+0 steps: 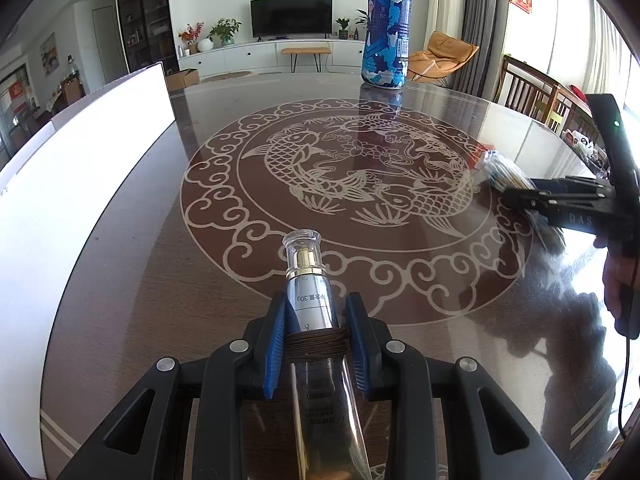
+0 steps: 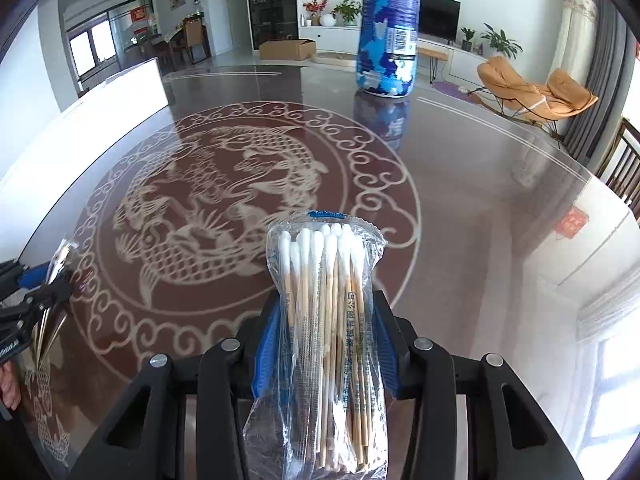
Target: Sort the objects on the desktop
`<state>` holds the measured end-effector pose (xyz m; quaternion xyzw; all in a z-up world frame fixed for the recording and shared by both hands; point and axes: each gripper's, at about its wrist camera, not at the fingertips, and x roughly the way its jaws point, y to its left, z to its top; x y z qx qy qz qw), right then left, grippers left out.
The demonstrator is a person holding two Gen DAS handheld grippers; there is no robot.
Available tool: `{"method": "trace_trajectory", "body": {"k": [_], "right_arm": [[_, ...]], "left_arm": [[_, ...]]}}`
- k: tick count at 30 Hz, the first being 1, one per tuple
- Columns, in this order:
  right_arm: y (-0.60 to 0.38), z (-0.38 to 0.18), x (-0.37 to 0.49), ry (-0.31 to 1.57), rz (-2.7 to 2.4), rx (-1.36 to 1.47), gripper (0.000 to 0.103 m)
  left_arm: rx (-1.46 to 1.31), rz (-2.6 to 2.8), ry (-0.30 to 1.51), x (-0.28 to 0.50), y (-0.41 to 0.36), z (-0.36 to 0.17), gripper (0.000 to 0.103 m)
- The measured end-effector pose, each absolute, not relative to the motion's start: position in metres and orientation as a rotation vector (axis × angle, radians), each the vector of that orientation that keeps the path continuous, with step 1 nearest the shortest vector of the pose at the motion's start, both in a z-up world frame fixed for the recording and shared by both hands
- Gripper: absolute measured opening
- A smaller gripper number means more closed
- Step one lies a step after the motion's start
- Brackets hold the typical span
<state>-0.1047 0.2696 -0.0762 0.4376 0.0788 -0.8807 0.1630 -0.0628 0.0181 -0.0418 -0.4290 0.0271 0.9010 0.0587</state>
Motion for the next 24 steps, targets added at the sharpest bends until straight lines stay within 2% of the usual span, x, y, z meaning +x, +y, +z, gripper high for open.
{"method": "trace_trajectory", "body": {"k": [7, 13, 16, 18, 20, 22, 23, 24], "right_arm": [[0.233, -0.078, -0.008, 0.266, -2.465, 1.171, 0.044], [0.232, -0.079, 0.003, 0.27, -2.468, 1.185, 0.046], [0.228, -0.079, 0.005, 0.285, -2.46, 1.187, 0.061], [0.226, -0.08, 0.003, 0.3, -2.469, 1.201, 0.078], [0.225, -0.08, 0.004, 0.31, -2.47, 1.203, 0.08], [0.226, -0.081, 0.003, 0.303, -2.469, 1.209, 0.082], [0.227, -0.081, 0.003, 0.299, -2.471, 1.214, 0.084], [0.227, -0.082, 0.002, 0.296, -2.473, 1.218, 0.085]], "left_arm": [[-1.3, 2.729, 0.082, -0.063, 0.018, -0.042, 0.029], [-1.3, 2.729, 0.081, -0.063, 0.018, -0.042, 0.029], [-1.3, 2.73, 0.08, -0.062, 0.018, -0.042, 0.029], [-1.301, 2.732, 0.08, -0.062, 0.018, -0.042, 0.03], [-1.306, 2.744, 0.079, -0.062, 0.018, -0.042, 0.031], [-1.322, 2.76, 0.072, -0.063, 0.015, -0.043, 0.047], [-1.338, 2.769, 0.066, -0.064, 0.013, -0.044, 0.068], [-1.345, 2.777, 0.042, -0.064, 0.011, -0.044, 0.079]]}}
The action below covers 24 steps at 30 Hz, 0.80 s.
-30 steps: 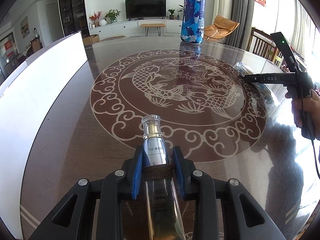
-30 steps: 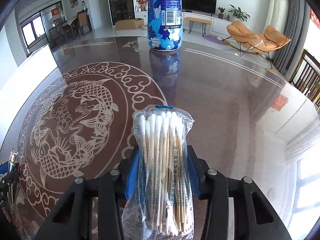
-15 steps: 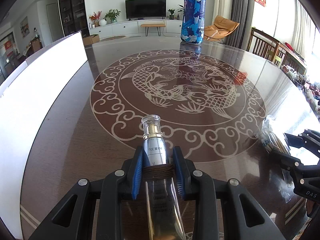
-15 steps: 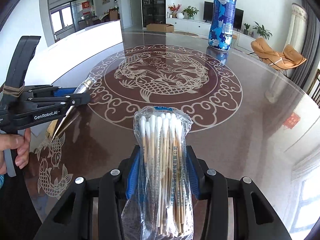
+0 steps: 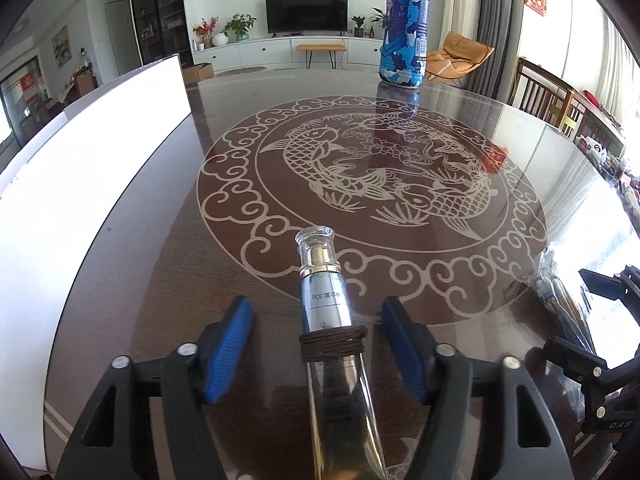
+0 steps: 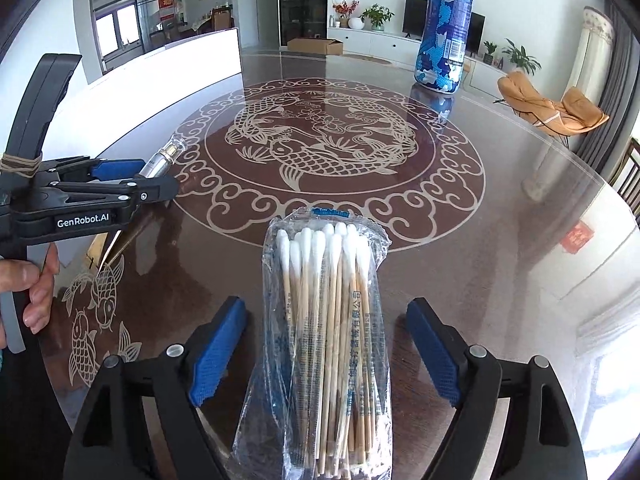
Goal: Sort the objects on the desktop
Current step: 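Lift the swabs with the right tool while the left tool lifts the gold tube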
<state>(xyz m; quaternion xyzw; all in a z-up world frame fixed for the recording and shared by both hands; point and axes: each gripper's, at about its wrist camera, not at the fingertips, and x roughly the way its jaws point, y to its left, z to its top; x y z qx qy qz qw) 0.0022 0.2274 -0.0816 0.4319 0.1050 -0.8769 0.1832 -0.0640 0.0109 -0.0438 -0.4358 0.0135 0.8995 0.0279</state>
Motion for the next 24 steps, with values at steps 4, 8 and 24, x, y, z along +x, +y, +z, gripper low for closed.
{"method": "trace_trajectory", "body": {"k": [4, 8, 24], "right_arm": [[0.2279, -0.0814, 0.003, 0.304, -2.48, 1.22, 0.087], [0.2266, -0.0816, 0.0034, 0.32, -2.488, 1.221, 0.091], [0.2237, -0.082, 0.0042, 0.354, -2.512, 1.218, 0.094]], "left_arm": [[-1.36, 2.767, 0.011, -0.0657, 0.007, -0.0456, 0.08], [-1.376, 2.753, 0.058, -0.066, 0.0124, -0.0472, 0.086], [-1.404, 2.738, 0.056, -0.0684, 0.0122, -0.0493, 0.099]]}}
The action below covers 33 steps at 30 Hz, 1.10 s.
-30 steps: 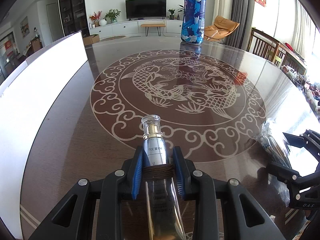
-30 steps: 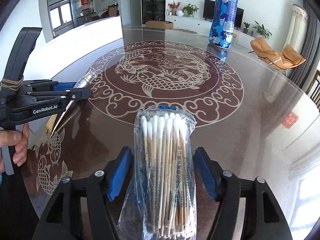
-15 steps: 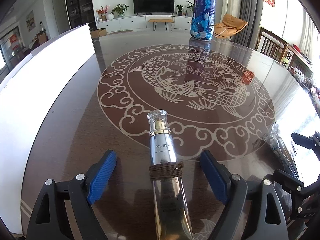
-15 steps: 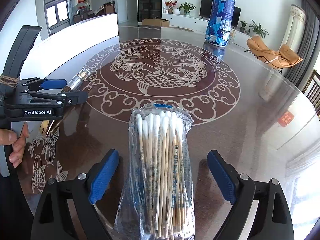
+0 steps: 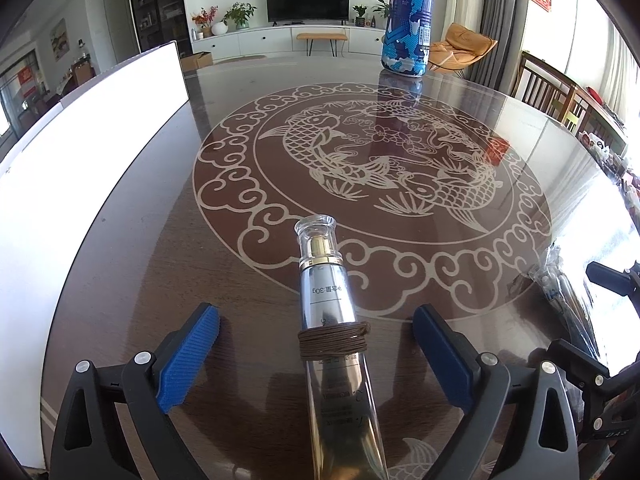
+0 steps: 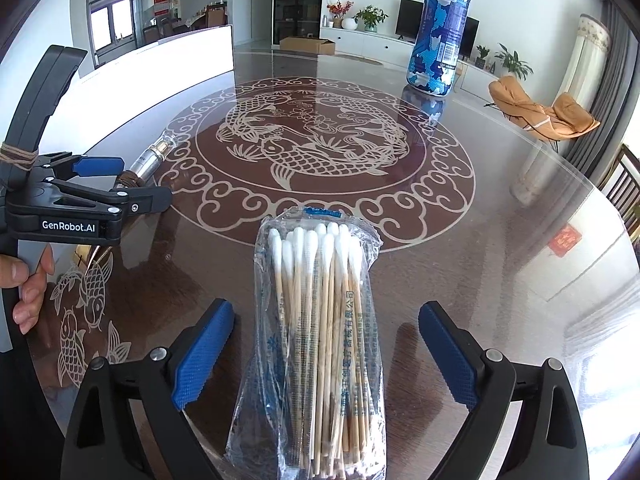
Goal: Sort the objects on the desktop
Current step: 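Lift the swabs with the right tool while the left tool lifts the gold tube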
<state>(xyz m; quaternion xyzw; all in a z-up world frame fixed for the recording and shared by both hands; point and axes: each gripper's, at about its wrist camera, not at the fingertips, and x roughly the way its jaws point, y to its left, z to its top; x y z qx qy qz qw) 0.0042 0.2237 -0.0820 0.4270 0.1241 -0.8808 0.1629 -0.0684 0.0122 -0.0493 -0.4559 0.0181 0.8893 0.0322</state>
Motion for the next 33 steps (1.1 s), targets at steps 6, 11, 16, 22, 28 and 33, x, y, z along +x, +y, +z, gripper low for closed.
{"method": "trace_trajectory", "body": {"k": [6, 11, 16, 22, 28, 33], "right_arm": [[0.2238, -0.0821, 0.004, 0.351, -2.511, 1.219, 0.095], [0.2242, -0.082, 0.0042, 0.35, -2.511, 1.22, 0.095], [0.2235, -0.0821, 0.0045, 0.358, -2.516, 1.217, 0.095], [0.2223, -0.0823, 0.0053, 0.374, -2.526, 1.214, 0.096], [0.2202, -0.0819, 0.006, 0.399, -2.542, 1.209, 0.098], [0.2199, -0.0816, 0.0059, 0.405, -2.545, 1.206, 0.098]], "left_arm": [[-1.403, 2.738, 0.055, -0.0684, 0.012, -0.0492, 0.099], [-1.403, 2.737, 0.056, -0.0684, 0.0118, -0.0493, 0.099], [-1.414, 2.734, 0.053, -0.0692, 0.0114, -0.05, 0.103], [-1.417, 2.733, 0.053, -0.0692, 0.0113, -0.0502, 0.103], [-1.417, 2.733, 0.053, -0.0691, 0.0115, -0.0502, 0.103], [-1.417, 2.733, 0.053, -0.0689, 0.0115, -0.0502, 0.103]]}}
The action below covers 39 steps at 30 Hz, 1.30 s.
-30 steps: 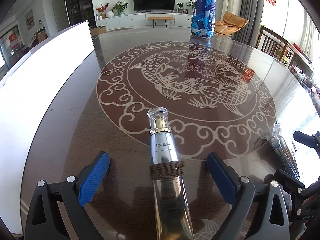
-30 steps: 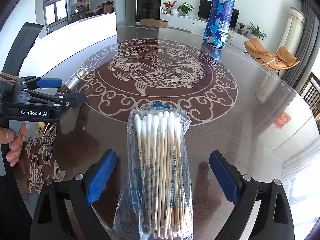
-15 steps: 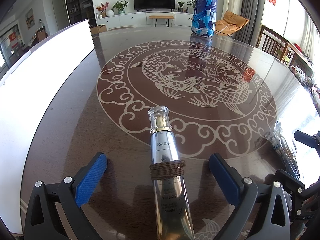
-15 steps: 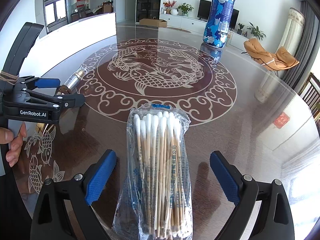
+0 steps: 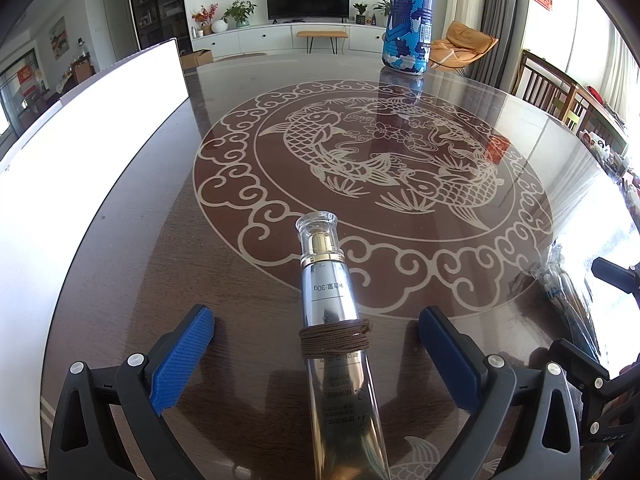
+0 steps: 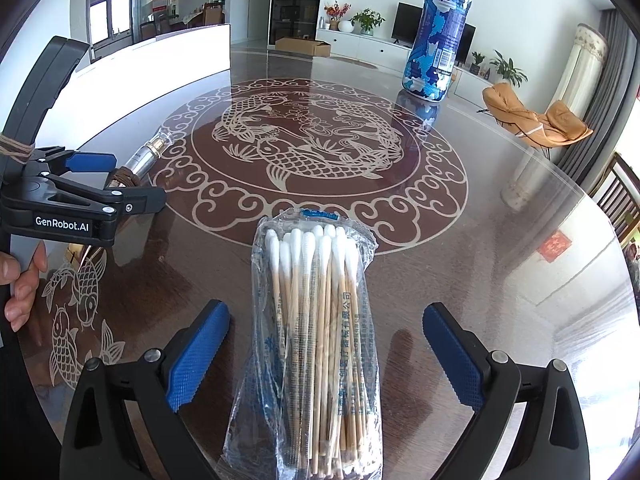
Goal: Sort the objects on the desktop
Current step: 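Lift the swabs with the right tool while the left tool lifts the gold tube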
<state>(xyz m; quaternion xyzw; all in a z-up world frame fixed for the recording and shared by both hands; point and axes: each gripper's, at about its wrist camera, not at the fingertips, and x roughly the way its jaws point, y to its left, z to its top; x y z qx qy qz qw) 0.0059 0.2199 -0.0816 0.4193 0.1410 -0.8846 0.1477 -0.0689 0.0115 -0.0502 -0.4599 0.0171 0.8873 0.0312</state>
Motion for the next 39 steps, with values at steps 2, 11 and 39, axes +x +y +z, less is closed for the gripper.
{"method": "trace_trajectory", "body": {"k": [2, 11, 39], "right_arm": [[0.22, -0.0816, 0.0058, 0.405, -2.544, 1.206, 0.098], [0.2202, -0.0826, 0.0054, 0.392, -2.54, 1.211, 0.098], [0.2207, -0.0827, 0.0048, 0.379, -2.535, 1.215, 0.098]], "left_arm": [[-1.417, 2.733, 0.053, -0.0689, 0.0116, -0.0502, 0.103], [-1.417, 2.734, 0.053, -0.0689, 0.0116, -0.0503, 0.103], [-1.414, 2.716, 0.063, -0.0659, 0.0103, -0.0503, 0.103]]}}
